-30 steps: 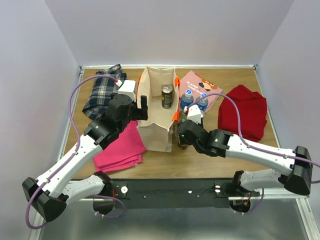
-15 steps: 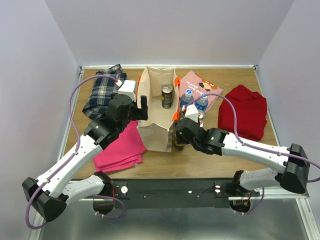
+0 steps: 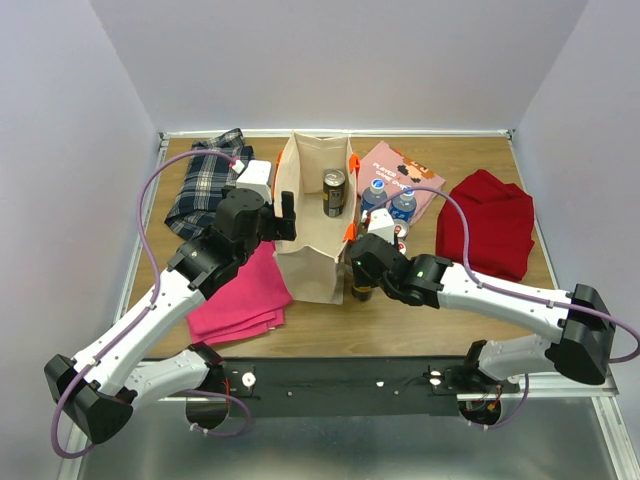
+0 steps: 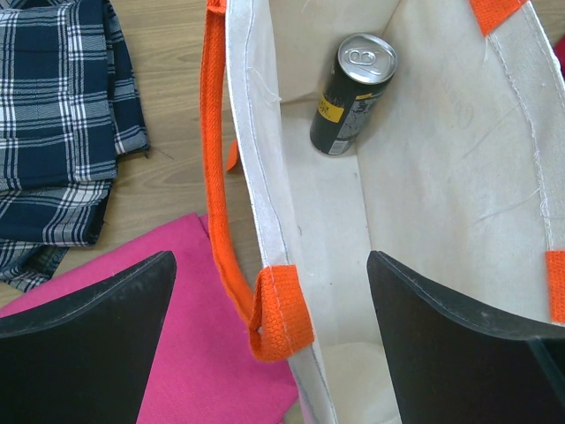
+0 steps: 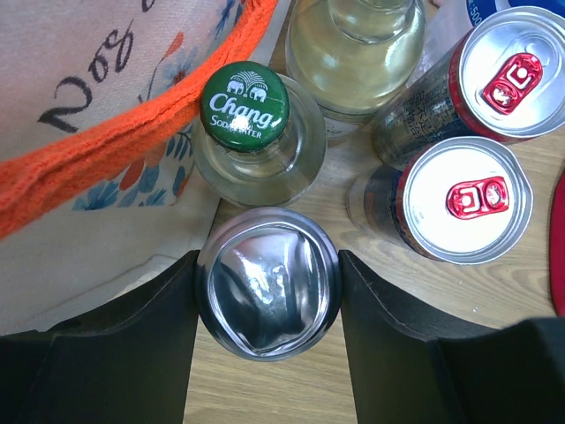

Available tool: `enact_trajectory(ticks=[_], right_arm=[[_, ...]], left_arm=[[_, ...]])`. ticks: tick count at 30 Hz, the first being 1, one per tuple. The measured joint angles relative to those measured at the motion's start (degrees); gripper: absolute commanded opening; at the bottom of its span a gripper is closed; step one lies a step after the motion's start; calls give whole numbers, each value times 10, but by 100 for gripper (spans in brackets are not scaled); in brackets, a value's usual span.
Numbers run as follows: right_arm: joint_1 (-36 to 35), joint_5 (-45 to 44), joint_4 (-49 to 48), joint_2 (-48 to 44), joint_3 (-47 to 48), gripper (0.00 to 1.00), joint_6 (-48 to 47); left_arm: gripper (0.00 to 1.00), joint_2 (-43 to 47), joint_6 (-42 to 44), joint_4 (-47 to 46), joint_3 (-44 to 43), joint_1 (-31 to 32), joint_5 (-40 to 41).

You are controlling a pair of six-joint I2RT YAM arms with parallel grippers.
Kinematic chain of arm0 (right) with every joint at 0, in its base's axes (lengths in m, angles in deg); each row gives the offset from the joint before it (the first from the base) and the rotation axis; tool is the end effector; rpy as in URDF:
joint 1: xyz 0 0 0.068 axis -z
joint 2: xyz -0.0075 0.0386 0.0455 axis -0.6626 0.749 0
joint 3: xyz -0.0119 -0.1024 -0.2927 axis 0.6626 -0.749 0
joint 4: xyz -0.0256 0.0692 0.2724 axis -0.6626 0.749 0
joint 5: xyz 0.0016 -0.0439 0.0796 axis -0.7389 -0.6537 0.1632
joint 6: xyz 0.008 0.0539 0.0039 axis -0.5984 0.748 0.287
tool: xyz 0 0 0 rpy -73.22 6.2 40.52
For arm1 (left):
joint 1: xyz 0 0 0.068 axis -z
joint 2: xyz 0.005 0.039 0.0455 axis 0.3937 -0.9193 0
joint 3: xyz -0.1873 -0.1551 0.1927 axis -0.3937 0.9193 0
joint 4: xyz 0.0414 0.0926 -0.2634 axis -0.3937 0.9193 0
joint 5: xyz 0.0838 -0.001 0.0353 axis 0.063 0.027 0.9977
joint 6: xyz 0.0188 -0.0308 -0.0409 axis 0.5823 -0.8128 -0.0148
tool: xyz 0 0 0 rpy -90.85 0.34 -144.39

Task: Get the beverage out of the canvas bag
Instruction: Place the drink at the center of the board.

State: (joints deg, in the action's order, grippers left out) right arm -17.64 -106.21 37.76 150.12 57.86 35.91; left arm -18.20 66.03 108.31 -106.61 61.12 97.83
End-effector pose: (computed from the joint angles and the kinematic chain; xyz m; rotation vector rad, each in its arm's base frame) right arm 0.1609 0.2300 0.2886 -0.2761 2.2466 0.1310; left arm 0.1837 -0.1271 0.3928 0.0833 1.9706 -0.3091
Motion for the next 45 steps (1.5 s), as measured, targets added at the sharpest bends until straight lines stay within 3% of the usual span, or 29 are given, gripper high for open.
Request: enact_trajectory(ticks=[11,27,32,38,45], right_arm=[[3,-9,-6,-10,5,82,-1],[15,-9,4,-33,62,86,-28],[54,11,11,-49,63,86,-37],[156,79,7,-87,73,86,-63],[207,145,3,-57,148,87,-110]], left_arm=[[99,0,0,0,3,0,0],[99,2,0,0,5,0,0],[99,2,0,0,5,0,-1],[99,2,0,0,5,0,-5],[99,2,3,0,5,0,-11]])
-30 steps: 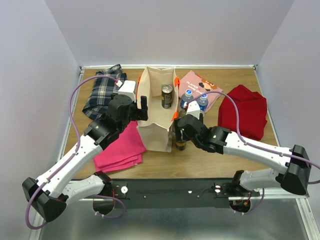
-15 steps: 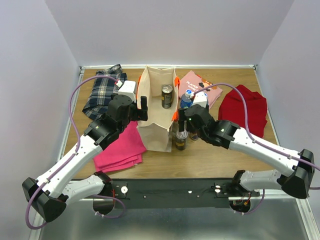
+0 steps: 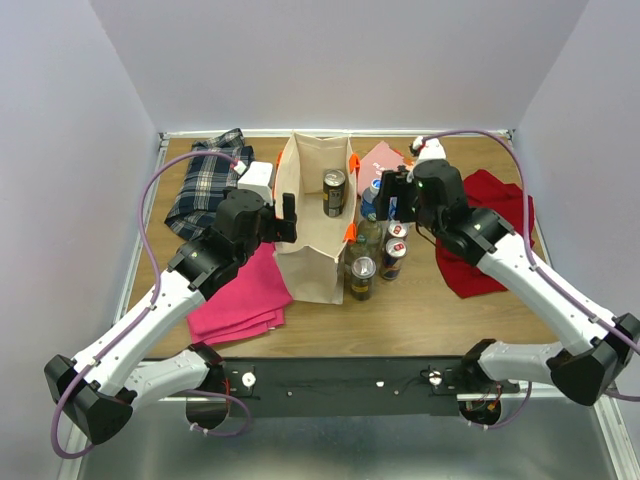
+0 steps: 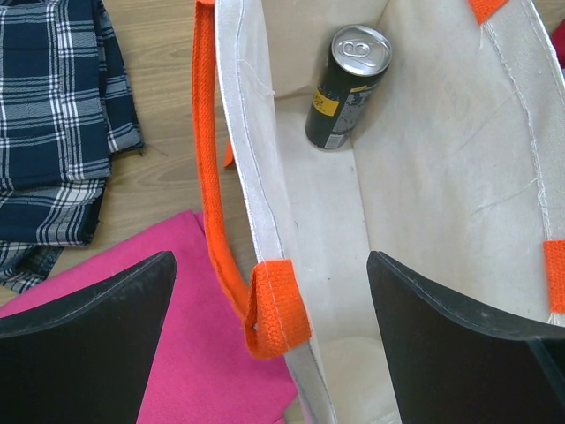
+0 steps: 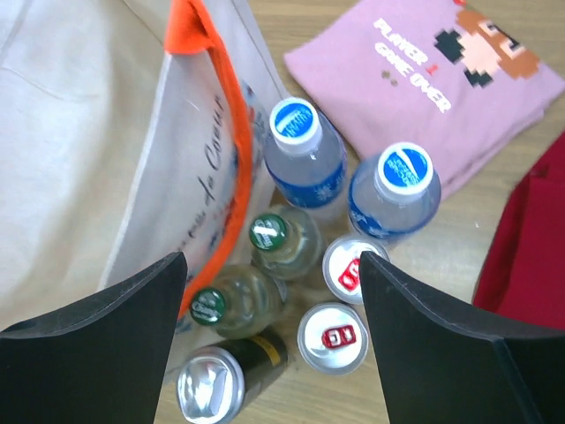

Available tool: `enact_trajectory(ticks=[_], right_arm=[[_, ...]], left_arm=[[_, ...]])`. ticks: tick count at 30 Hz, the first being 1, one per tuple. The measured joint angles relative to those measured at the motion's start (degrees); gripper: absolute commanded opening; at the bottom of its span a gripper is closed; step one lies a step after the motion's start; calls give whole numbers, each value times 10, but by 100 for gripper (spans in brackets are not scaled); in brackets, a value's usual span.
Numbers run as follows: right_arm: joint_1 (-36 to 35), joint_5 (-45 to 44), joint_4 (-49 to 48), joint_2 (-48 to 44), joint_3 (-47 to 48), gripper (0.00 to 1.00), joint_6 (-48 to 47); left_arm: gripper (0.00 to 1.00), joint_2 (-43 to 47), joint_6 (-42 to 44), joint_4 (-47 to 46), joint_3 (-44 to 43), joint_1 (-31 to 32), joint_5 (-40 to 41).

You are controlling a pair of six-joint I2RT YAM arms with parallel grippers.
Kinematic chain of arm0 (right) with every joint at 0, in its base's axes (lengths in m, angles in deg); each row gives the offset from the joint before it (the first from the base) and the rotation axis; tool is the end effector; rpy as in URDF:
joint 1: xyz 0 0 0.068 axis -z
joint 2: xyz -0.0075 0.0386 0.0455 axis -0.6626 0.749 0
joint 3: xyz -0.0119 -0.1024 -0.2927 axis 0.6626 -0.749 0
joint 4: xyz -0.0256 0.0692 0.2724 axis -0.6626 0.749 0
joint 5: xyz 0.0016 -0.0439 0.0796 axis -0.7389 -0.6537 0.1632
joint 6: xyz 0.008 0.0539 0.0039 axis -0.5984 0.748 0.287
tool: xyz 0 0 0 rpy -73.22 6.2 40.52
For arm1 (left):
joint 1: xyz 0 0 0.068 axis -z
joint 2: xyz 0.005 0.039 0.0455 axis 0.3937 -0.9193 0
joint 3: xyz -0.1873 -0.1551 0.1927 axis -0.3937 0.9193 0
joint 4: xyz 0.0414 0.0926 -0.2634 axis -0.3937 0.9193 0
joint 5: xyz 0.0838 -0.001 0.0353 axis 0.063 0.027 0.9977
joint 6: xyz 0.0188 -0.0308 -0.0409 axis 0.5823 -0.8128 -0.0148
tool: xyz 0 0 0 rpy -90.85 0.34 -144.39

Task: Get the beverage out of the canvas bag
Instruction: Place the drink at the center of the board, then take out the drink from the canvas bag.

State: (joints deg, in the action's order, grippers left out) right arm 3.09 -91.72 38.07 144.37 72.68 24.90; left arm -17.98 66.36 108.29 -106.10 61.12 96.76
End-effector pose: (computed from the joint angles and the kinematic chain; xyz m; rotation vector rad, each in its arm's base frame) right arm 0.2218 0.1608 0.4034 -0.1052 2.0625 0.3112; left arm 0.1828 -0.1272 0.3903 0.1027 1.9779 -0.3203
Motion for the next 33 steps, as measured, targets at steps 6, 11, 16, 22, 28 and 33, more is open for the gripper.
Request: enact_trajectory(ticks=[6,11,16,22,28,33], right_arm=[[15,45,4,56,89,87,-43],[17,82,10,114,175,87,-76],[17,119,32,175,266,86,-104],[17,152,71,263,383,84,-129],[15,167,110,342,450,84,-146],[4,168,141,398,511,84,-160]], left_arm=[[99,0,4,0,0,0,-12],[99,-1,6,0,0,0,-33],[99,-10,10,0,0,0,-49],[96,-13,14,0,0,0,-61],[87,-13,19,0,0,0,-69],[81,-13,25,0,0,0,-76]])
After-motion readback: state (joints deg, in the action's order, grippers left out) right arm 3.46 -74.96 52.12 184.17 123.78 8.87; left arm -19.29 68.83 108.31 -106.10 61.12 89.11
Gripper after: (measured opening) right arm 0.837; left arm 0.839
